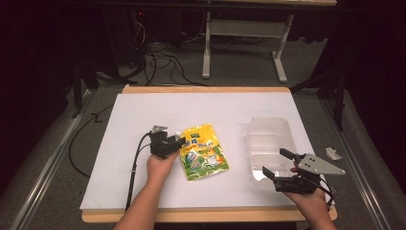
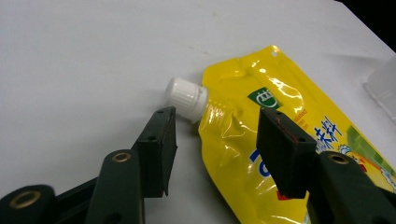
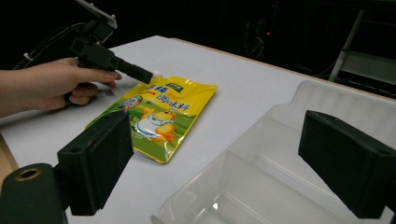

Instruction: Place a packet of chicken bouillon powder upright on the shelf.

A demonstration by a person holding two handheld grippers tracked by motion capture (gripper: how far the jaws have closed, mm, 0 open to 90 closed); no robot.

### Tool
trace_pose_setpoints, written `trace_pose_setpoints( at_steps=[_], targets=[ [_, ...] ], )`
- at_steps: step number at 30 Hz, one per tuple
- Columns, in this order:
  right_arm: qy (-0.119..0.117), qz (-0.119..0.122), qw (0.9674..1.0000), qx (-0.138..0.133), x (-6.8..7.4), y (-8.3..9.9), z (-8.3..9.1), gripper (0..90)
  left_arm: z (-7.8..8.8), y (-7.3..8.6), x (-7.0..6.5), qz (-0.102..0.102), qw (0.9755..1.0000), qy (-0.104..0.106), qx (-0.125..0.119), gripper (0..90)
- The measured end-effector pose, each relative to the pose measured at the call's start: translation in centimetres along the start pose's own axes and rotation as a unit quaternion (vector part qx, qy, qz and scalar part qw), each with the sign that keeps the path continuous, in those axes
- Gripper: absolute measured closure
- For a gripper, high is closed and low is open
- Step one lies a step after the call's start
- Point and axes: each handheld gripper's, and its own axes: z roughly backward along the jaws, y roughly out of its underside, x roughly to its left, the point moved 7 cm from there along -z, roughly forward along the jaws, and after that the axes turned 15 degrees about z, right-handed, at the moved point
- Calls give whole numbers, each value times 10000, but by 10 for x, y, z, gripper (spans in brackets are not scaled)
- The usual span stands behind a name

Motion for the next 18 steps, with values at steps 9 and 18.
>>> trace_pose_setpoints(
  at_steps=[9, 18],
  targets=[
    [14, 8, 10000, 5, 1, 0, 0, 106, 0, 1, 5, 498, 9974, 425, 312, 547],
    [7, 7, 10000, 2, 0, 0, 0, 107, -1, 5, 5, 585, 9947, 620, 569, 684]
  ],
)
